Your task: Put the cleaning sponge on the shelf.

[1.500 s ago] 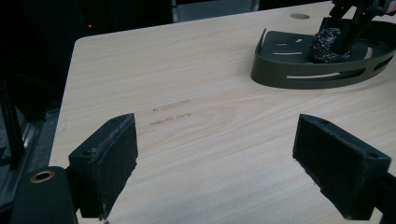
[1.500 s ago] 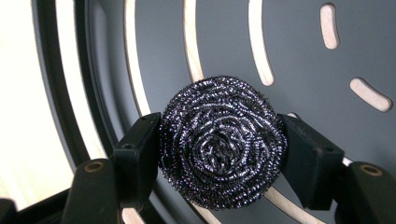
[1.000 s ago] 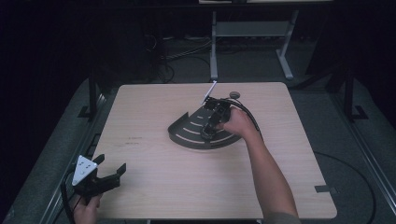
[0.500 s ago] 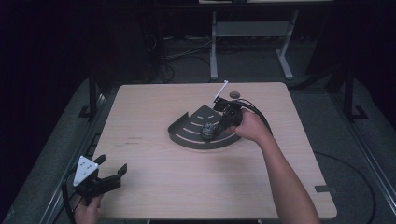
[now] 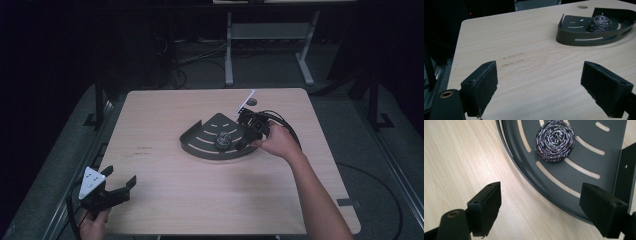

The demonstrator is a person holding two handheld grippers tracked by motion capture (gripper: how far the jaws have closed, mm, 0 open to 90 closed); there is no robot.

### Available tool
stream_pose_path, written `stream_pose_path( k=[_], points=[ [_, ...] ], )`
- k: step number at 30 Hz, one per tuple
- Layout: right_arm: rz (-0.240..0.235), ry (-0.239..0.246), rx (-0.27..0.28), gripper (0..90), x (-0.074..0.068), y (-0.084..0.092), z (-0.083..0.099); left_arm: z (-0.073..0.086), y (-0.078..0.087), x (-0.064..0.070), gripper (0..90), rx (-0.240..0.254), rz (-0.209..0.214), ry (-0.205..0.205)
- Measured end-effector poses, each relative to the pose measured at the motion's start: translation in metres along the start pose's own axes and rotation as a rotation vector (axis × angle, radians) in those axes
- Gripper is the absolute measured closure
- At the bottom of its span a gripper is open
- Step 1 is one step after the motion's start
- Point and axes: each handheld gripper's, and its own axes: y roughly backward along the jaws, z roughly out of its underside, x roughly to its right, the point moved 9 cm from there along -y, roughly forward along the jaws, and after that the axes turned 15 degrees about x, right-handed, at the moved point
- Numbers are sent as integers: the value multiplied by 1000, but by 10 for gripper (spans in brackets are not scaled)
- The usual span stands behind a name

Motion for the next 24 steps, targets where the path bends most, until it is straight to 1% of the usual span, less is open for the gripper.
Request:
stream_pose_path(
  k=[10,16,18,20,21,22,23,24],
  points=[
    [-1,-8,13,172,-5,7,14,0,0,2,132,1,8,-2],
    [7,-9,15,173,-5,12,21,0,0,1,132,0,7,-1],
    [4,-11,21,173,-6,13,24,0,0,1,132,1,8,-2],
    [5,-12,21,173,-8,13,27,0,0,1,132,0,7,-1],
    [-2,-15,8,172,-9,13,31,0,0,2,133,2,9,0],
    [-2,-15,8,172,-9,13,31,0,0,2,133,2,9,0],
    [5,-13,5,172,-10,14,33,0,0,2,133,2,8,0],
    [4,-9,14,173,-10,14,34,-1,0,2,132,3,9,1]
  ],
)
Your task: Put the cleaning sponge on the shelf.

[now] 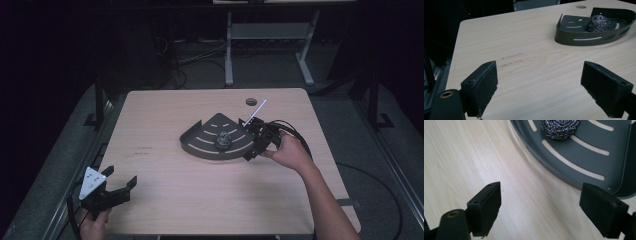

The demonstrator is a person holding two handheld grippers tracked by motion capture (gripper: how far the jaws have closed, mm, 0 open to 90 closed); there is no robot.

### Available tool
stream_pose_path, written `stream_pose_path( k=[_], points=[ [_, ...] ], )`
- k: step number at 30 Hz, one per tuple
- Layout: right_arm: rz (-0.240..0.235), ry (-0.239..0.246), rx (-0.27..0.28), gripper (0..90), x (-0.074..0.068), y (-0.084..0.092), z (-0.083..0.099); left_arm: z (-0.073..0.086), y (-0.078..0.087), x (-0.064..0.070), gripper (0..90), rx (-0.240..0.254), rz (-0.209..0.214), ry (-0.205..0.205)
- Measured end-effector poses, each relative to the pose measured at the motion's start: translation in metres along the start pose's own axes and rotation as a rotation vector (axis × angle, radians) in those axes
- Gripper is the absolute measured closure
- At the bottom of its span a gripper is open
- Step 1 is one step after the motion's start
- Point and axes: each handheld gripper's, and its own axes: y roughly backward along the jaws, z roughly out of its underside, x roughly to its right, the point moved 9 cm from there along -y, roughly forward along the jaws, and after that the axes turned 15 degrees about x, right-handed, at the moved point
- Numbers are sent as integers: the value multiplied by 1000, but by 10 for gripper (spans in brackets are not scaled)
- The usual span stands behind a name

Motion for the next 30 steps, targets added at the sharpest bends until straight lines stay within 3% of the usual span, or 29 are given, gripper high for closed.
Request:
stream_pose_path(
  k=[30],
  points=[
    [28,-48,7,173,-3,17,56,1,-1,2,133,-5,8,-5]
  ],
)
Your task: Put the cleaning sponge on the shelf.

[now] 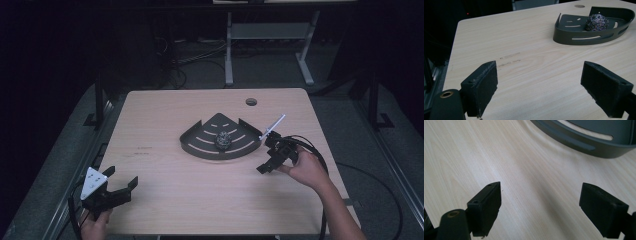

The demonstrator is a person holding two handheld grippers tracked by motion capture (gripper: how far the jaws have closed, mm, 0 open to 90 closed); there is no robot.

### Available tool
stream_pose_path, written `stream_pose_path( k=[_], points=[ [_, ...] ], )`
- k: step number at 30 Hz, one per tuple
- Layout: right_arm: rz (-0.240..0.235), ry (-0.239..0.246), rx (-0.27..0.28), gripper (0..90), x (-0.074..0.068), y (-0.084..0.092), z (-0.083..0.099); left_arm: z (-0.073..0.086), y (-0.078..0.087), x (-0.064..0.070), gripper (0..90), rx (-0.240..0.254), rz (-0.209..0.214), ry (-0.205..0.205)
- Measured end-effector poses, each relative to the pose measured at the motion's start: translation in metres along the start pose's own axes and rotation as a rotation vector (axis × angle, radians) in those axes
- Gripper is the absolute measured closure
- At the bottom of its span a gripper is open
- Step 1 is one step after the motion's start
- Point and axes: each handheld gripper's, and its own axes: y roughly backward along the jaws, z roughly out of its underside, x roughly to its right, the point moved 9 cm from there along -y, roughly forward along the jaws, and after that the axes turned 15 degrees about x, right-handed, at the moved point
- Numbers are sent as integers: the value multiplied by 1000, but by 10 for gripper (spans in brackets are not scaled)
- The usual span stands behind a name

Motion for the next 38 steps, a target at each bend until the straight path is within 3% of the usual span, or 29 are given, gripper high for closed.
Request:
stream_pose_path(
  k=[29,38],
  points=[
    [16,-46,20,174,1,8,44,1,-1,1,132,-3,3,3],
    [38,-18,80,166,-14,14,51,0,-2,4,132,-2,13,4]
  ],
)
